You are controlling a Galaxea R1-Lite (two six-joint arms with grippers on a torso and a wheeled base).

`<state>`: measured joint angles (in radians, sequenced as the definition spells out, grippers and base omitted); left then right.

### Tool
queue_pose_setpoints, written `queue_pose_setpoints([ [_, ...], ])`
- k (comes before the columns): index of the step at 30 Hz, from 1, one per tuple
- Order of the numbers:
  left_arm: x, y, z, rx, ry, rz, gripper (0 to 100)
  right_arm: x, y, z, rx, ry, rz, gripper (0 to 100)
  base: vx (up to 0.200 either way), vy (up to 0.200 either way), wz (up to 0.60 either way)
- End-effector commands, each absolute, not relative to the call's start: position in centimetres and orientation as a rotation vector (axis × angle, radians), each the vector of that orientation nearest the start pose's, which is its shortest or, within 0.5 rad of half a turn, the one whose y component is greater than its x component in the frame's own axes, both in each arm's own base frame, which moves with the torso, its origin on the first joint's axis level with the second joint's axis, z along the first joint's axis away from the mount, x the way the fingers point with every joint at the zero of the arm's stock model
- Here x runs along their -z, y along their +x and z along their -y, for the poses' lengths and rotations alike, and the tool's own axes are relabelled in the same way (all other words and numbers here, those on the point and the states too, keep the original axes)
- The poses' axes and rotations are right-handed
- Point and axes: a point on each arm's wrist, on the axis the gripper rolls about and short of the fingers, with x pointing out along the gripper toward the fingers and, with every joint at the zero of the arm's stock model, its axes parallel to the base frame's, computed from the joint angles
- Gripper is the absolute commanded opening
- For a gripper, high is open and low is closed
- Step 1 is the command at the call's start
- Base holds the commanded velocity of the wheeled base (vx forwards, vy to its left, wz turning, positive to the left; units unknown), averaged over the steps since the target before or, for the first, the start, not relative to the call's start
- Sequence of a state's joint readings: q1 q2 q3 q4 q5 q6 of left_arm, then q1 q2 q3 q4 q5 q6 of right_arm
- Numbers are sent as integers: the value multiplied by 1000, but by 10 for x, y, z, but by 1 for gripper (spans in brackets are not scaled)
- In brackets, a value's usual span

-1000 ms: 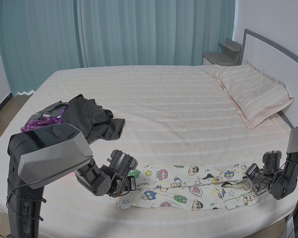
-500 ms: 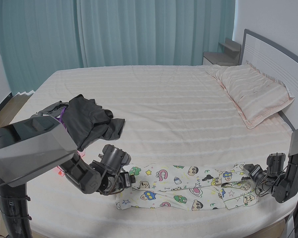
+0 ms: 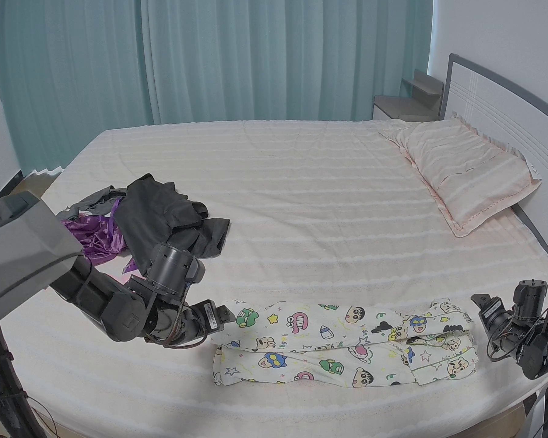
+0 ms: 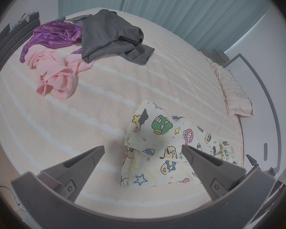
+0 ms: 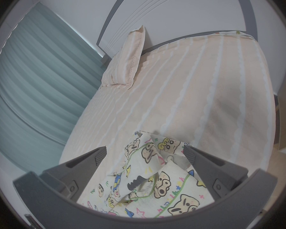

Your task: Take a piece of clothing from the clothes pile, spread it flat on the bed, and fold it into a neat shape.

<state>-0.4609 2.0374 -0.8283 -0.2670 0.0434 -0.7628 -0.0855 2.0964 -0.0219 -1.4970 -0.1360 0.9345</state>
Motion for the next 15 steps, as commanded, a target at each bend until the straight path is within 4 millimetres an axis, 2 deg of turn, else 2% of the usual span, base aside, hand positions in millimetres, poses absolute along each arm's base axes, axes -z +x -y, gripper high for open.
queue_pose_setpoints([
  [1,-12,299,147,2,-444,-1080,100,-18,211,20,480,940,-420,100,0,0,0],
  [2,7,303,149,-2,-436,-1077,100,-17,212,19,481,965,-422,100,0,0,0],
  [4,20,305,148,-1,-427,-1073,100,-18,211,16,476,971,-422,100,0,0,0],
  [11,27,311,140,19,-365,-1062,100,-22,210,4,426,963,-448,100,0,0,0],
  [15,32,317,144,47,-373,-1016,100,-21,210,3,416,964,-455,100,0,0,0],
])
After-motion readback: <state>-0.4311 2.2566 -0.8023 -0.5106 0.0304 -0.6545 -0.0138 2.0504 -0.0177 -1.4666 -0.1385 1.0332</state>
